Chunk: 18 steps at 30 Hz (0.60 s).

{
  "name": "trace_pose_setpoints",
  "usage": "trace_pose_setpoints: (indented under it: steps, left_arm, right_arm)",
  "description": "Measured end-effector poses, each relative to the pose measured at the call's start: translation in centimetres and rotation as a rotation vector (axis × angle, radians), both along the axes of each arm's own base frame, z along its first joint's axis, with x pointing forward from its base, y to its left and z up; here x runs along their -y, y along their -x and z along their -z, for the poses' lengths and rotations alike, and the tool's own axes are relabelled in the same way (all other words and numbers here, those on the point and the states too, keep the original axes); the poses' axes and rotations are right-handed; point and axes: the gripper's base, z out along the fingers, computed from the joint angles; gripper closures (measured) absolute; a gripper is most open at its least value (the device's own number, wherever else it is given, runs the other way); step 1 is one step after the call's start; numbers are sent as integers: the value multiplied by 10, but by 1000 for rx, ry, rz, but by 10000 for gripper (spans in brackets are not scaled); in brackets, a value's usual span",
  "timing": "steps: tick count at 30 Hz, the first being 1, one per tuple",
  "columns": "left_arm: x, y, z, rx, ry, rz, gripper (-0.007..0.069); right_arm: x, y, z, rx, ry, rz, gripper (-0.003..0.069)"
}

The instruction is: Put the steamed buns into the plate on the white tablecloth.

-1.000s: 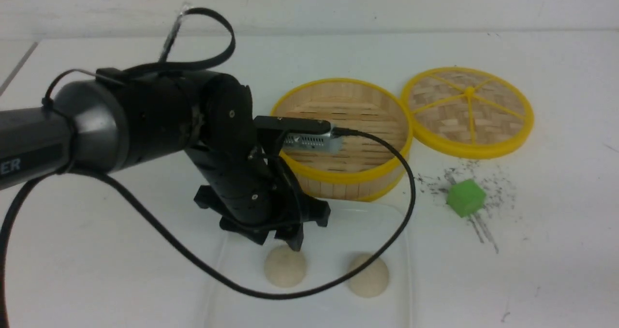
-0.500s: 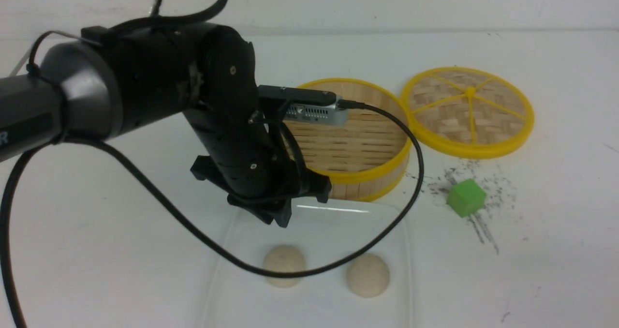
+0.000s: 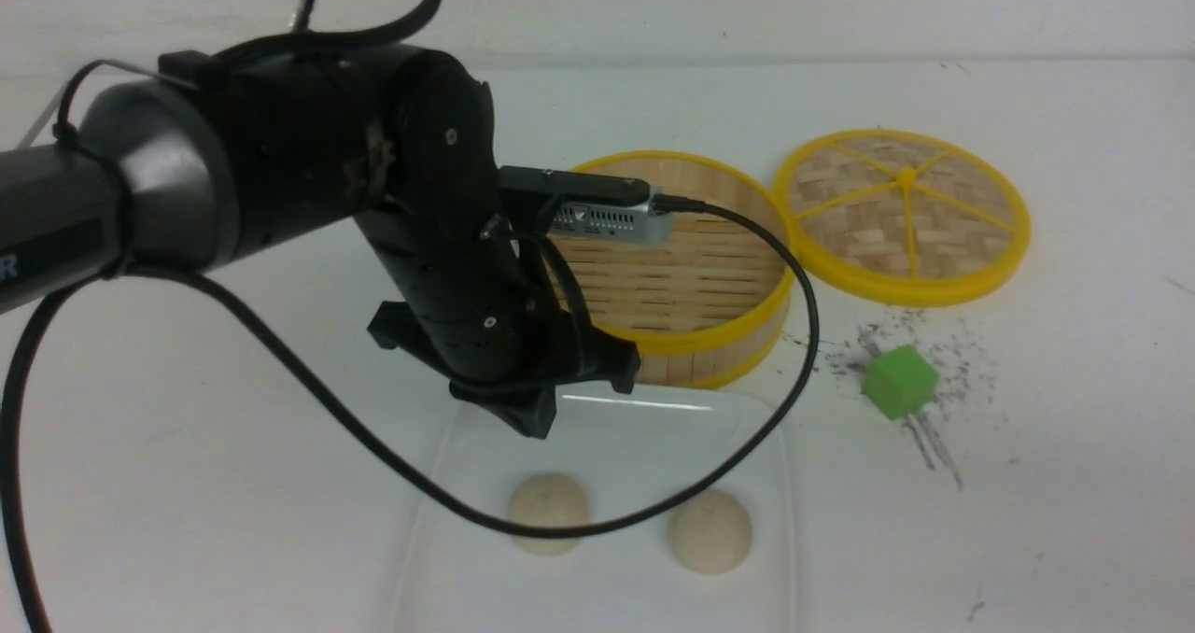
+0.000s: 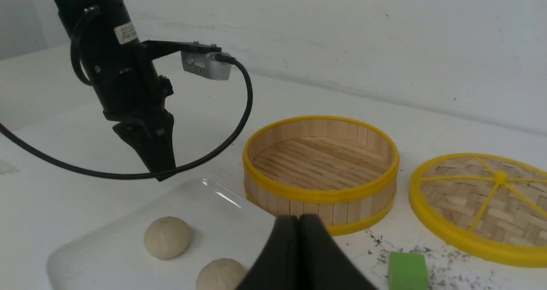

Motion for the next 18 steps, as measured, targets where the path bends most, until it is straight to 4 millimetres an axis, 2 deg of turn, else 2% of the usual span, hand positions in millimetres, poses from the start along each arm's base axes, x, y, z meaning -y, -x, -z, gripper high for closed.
trace_pose_setpoints:
  steps: [13,16,18]
  left_arm:
    - [0,2,1,-26,-3,-1,622]
    - [-1,3,1,-31,-6,0,622]
    - [-1,3,1,-31,-7,0,620]
  right_arm:
    - [0,0,2,0,3,1,664]
    - [1,1,8,-4,-1,2,660]
    - [1,-1,25,-36,-13,47,659]
